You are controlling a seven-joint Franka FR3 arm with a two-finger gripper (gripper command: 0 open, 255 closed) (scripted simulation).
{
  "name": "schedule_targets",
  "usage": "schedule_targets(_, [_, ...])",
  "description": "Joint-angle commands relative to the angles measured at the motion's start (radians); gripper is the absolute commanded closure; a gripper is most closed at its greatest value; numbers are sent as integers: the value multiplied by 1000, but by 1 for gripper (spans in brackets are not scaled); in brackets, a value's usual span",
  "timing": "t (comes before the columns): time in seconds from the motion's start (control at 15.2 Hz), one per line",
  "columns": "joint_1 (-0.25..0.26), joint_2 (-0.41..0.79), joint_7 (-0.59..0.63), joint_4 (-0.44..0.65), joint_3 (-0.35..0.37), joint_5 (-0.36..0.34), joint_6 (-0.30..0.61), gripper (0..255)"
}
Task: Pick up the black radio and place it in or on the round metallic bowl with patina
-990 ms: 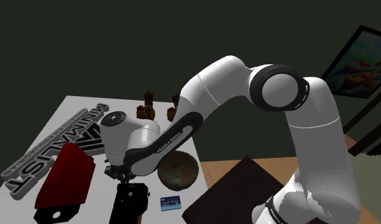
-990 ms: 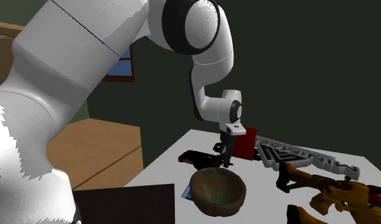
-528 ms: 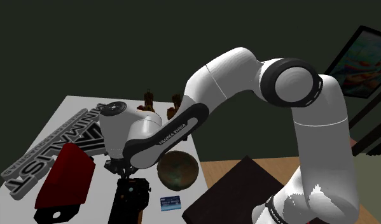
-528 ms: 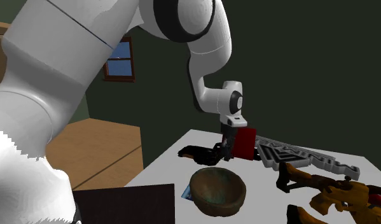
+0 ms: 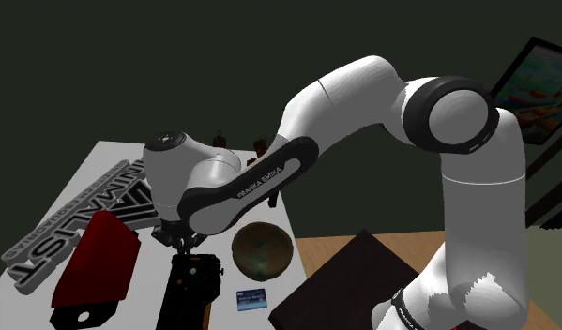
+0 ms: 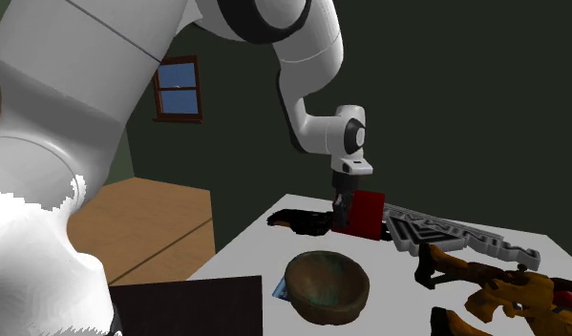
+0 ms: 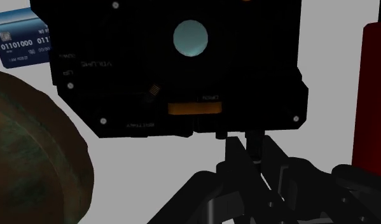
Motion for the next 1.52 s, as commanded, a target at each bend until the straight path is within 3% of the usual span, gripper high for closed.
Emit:
schedule_targets(0.0, [-7, -21, -8, -2, 10, 13, -17, 255])
schedule_targets(0.79, [-39, -118, -51, 16, 55, 80, -121, 255])
schedule_targets(1.45, [-269, -345, -287, -289, 54, 183, 11, 255])
